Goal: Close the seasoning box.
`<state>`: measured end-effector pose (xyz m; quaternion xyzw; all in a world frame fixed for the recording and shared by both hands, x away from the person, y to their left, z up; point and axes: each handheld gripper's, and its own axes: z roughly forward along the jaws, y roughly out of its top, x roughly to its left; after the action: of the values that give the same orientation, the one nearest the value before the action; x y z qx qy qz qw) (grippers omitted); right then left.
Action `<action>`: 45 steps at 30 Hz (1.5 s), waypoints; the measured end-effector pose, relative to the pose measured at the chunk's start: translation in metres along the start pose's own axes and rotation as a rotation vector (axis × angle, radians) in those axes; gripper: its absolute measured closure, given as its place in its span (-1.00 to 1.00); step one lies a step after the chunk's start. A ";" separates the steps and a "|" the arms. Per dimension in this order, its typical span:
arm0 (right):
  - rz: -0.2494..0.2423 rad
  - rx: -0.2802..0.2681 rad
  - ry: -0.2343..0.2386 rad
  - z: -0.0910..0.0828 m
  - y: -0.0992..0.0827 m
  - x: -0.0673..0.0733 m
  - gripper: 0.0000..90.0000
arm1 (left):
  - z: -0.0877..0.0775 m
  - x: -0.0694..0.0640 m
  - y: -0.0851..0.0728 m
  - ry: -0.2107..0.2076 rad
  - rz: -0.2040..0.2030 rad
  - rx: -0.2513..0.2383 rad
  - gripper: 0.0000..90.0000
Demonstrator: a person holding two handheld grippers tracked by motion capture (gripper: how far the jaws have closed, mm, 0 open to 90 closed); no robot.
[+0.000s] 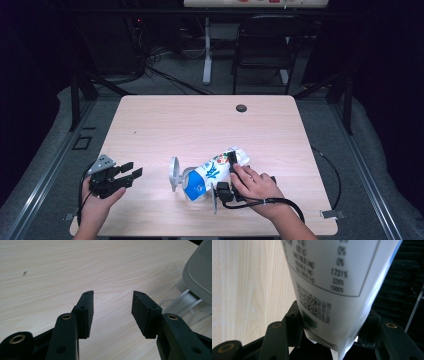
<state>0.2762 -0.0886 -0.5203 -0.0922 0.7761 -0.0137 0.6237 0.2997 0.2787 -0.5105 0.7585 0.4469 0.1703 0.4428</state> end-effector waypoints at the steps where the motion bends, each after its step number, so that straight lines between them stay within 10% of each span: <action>1: -0.001 0.000 0.000 0.000 0.000 0.000 0.07 | 0.000 0.000 0.000 0.000 0.000 0.000 0.18; 45: -0.041 0.005 -0.009 0.000 0.002 -0.003 0.08 | -0.001 0.001 0.000 0.003 -0.006 -0.003 0.18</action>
<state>0.2767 -0.0864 -0.5179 -0.1066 0.7713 -0.0283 0.6269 0.2997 0.2795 -0.5101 0.7562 0.4498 0.1708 0.4435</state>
